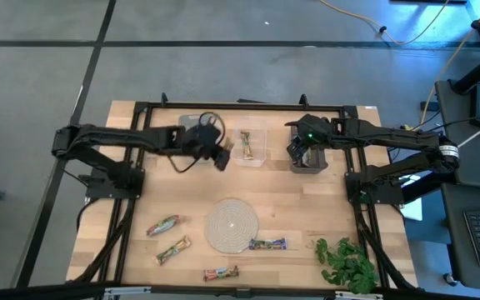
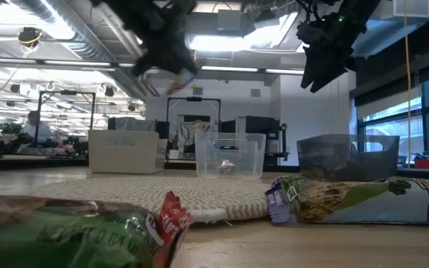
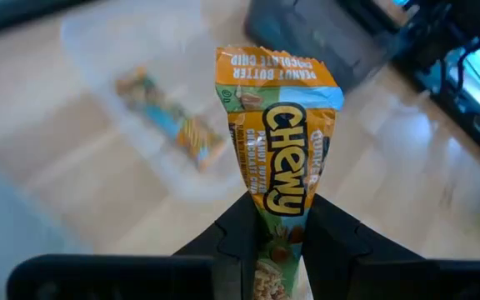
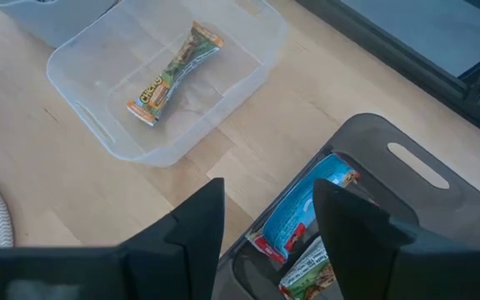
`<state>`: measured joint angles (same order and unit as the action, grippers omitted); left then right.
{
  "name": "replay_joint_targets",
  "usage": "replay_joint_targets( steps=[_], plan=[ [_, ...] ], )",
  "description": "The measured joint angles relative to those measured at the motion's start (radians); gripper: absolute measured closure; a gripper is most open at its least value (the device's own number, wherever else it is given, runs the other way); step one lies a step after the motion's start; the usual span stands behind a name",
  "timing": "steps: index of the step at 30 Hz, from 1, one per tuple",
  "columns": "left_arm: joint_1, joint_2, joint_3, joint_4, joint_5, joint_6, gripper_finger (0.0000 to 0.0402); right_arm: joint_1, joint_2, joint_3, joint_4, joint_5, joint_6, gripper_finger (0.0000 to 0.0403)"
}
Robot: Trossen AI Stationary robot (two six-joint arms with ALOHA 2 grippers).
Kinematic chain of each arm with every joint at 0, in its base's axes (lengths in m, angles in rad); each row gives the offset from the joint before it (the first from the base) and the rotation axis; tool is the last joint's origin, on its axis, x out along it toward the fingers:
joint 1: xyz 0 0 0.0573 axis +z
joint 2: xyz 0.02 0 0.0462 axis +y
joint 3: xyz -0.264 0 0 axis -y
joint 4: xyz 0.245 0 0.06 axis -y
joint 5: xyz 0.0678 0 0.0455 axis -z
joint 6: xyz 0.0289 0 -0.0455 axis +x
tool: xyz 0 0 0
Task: Pick and place Granola Bars by type
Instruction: Put the yellow granola bar into the transparent bin
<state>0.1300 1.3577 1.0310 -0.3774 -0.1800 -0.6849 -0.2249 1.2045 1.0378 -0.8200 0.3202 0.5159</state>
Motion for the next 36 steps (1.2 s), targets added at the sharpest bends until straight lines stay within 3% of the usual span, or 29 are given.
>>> replay_joint_targets(
  steps=[11,21,36],
  plan=[
    [0.174,0.269,0.180,0.146,0.022,0.200,0.0332,0.000,0.000,0.000,-0.004,0.000,0.002,0.0216],
    [0.227,0.466,0.200,0.229,0.087,0.193,0.0332,0.000,0.000,0.000,-0.010,0.000,0.001,0.0216],
    [0.226,0.515,0.201,0.263,0.112,0.173,0.0324,0.000,0.000,0.000,-0.011,0.000,-0.002,0.0216]
  ],
)
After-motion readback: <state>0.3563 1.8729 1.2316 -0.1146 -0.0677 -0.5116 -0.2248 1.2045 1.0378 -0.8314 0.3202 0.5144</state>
